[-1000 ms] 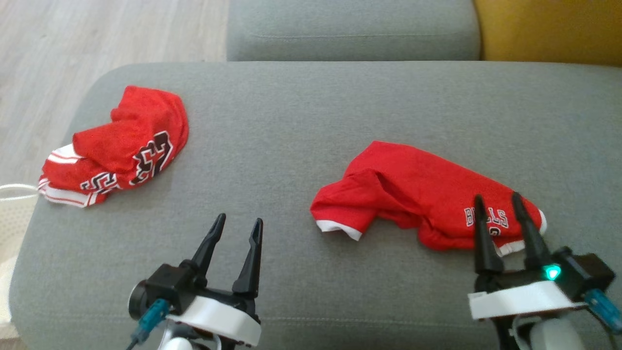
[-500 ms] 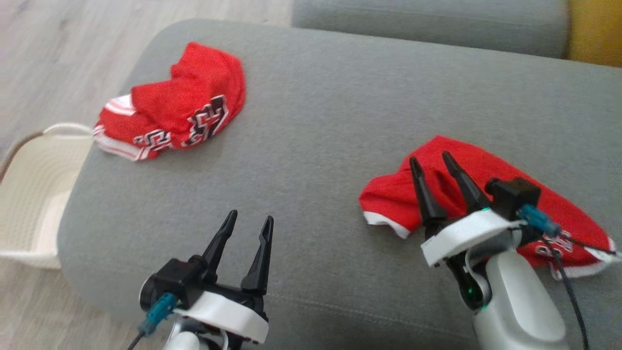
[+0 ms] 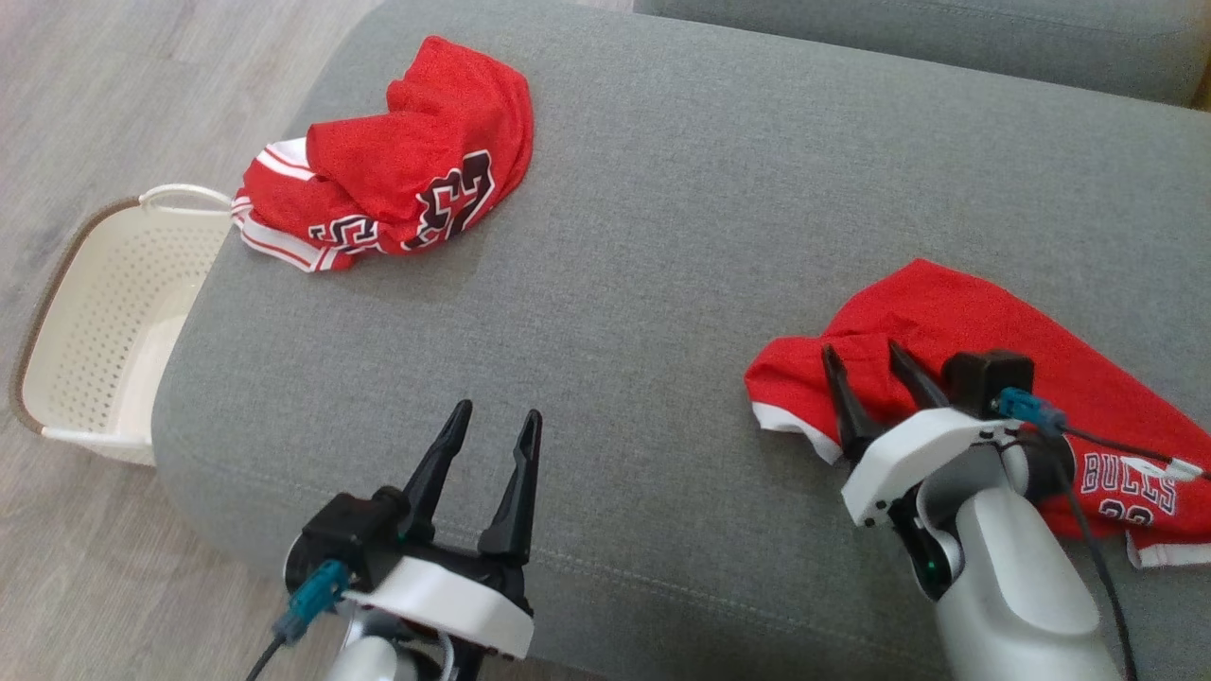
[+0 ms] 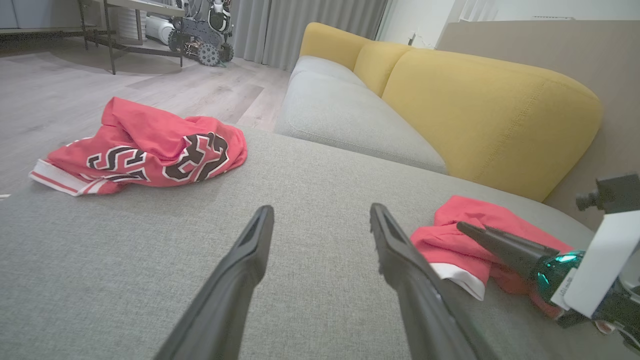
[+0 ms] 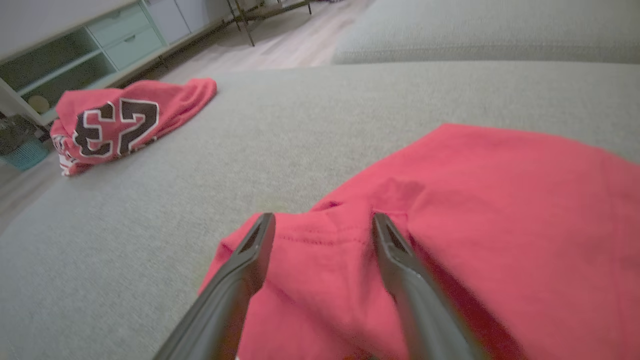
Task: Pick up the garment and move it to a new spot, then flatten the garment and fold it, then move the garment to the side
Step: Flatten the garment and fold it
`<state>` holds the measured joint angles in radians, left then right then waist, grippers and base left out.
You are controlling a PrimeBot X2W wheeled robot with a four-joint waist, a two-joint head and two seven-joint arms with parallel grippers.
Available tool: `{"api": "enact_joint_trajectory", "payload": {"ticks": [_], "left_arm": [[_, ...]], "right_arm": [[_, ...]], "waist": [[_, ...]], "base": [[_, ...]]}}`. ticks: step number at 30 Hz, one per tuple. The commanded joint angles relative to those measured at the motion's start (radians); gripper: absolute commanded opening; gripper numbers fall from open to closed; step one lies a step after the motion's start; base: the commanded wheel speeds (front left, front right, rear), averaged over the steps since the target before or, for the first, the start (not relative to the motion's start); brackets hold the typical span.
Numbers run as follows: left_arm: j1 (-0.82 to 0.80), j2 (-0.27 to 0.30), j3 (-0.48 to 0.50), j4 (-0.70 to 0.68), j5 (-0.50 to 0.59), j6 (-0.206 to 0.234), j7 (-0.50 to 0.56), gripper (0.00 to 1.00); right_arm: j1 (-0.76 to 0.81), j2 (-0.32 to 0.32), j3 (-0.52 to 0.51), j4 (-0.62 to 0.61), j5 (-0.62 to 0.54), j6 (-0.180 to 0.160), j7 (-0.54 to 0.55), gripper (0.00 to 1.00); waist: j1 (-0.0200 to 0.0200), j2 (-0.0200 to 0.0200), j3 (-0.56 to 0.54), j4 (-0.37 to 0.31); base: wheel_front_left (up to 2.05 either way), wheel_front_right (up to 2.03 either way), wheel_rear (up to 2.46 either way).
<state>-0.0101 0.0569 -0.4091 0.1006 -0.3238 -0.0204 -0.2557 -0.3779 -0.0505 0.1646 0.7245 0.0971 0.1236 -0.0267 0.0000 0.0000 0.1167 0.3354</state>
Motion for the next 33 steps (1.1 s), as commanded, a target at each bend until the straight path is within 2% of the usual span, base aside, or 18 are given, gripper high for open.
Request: {"api": "enact_joint_trajectory", "payload": {"ticks": [1,4,5,6,7,8,17,24,28,33], "left_arm": [[-0.051,-0.006,0.021,-0.033,-0.006,0.006,-0.006,1.00],[-0.055,-0.007,0.017,-0.031,-0.010,0.007,-0.006,1.00],[-0.056,-0.007,0.016,-0.031,-0.011,0.008,-0.006,1.00],[-0.057,-0.007,0.015,-0.031,-0.013,0.008,-0.006,1.00],[-0.057,-0.007,0.015,-0.031,-0.013,0.008,-0.006,1.00],[-0.059,-0.007,0.014,-0.030,-0.016,0.008,-0.006,1.00],[-0.060,-0.007,0.009,-0.016,-0.024,0.011,-0.006,1.00],[-0.046,-0.007,0.002,-0.011,-0.027,0.016,-0.006,1.00],[-0.033,-0.007,-0.008,-0.012,-0.027,0.020,-0.006,1.00],[-0.020,-0.007,-0.010,-0.018,-0.025,0.025,-0.006,1.00]], "right_arm": [[-0.043,0.000,0.011,-0.007,-0.032,0.007,0.012,1.00],[-0.044,0.000,0.011,0.017,-0.062,0.007,0.026,1.00],[-0.046,0.000,0.015,0.023,-0.063,0.007,0.031,0.94],[-0.048,0.000,0.020,0.028,-0.067,0.007,0.033,0.43],[-0.048,0.000,0.020,0.028,-0.067,0.007,0.033,0.43],[-0.052,0.000,0.029,0.030,-0.073,0.007,0.032,0.00],[-0.110,0.000,0.084,0.010,-0.051,0.007,-0.046,0.00],[-0.255,0.000,0.114,-0.058,0.022,0.007,-0.145,0.00],[-0.367,0.000,0.065,-0.097,0.015,0.007,-0.206,0.00],[-0.445,-0.002,-0.069,-0.180,-0.055,0.007,-0.233,0.00]], "waist": [[0.0000,0.0000,0.002,0.001],[0.0000,0.0000,0.003,0.002],[0.0000,0.0000,0.005,0.003],[0.0000,0.0000,0.006,0.003],[0.0000,0.0000,0.006,0.003],[0.0000,0.0000,0.006,0.003],[0.0000,0.0000,-0.012,0.010],[0.0000,0.0000,-0.050,0.005],[0.0000,0.0000,-0.069,-0.001],[0.0000,0.0000,-0.077,-0.018]], "base": [[0.00,0.00,0.00],[0.00,0.00,0.00],[0.00,0.00,0.00],[0.00,0.00,0.00],[0.00,0.00,0.00],[0.00,0.00,0.00],[0.00,0.00,0.00],[0.00,0.00,0.00],[0.00,0.00,0.00],[0.00,0.00,0.00]]}}
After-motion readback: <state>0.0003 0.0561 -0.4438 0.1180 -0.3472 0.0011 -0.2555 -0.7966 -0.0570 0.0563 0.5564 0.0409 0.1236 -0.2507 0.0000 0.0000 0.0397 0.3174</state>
